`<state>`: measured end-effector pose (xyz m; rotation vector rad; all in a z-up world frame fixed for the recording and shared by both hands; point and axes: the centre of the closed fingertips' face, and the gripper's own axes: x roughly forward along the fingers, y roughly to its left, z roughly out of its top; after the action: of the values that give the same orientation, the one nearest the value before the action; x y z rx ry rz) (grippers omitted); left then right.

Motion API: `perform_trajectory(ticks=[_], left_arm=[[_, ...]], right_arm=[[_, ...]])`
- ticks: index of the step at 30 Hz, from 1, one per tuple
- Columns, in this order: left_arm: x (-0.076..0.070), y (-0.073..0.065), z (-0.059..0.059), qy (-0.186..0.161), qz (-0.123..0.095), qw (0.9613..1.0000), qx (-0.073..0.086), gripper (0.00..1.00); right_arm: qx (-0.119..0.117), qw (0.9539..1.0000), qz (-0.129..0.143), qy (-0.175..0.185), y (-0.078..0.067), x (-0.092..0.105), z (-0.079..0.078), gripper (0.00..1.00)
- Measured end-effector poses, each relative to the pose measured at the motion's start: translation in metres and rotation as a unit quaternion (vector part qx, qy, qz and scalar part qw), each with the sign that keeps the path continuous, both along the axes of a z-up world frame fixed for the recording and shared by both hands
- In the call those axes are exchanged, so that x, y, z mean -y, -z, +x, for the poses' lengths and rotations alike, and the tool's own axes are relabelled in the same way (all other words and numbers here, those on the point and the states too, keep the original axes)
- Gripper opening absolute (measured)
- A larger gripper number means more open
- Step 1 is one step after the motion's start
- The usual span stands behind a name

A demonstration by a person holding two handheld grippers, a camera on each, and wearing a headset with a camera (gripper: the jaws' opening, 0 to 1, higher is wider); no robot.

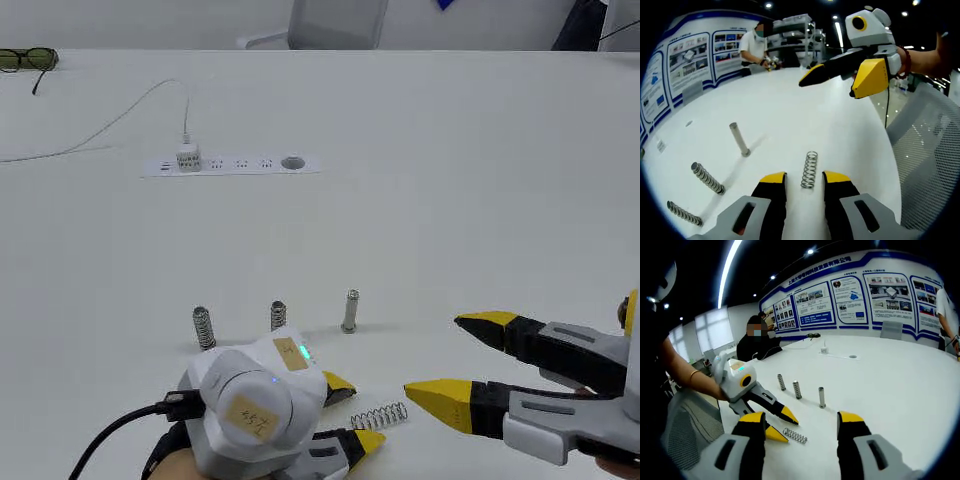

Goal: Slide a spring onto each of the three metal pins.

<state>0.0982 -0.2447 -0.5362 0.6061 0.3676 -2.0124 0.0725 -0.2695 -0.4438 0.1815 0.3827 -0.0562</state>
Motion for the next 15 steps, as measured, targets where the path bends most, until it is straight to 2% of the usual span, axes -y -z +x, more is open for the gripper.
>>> perform_trajectory(ticks=[11, 15], left_arm=[[0.001, 0.004, -0.003, 0.012, 0.008, 0.9999, 0.003, 0.22], [0.000, 0.004, -0.002, 0.018, 0.010, 0.9997, 0.011, 0.19]], right_arm=[[-0.010, 0.9999, -0.004, 0.003, 0.005, 0.002, -0.010, 0.59], [-0.012, 0.9999, -0.006, 0.005, 0.005, 0.003, -0.012, 0.59]])
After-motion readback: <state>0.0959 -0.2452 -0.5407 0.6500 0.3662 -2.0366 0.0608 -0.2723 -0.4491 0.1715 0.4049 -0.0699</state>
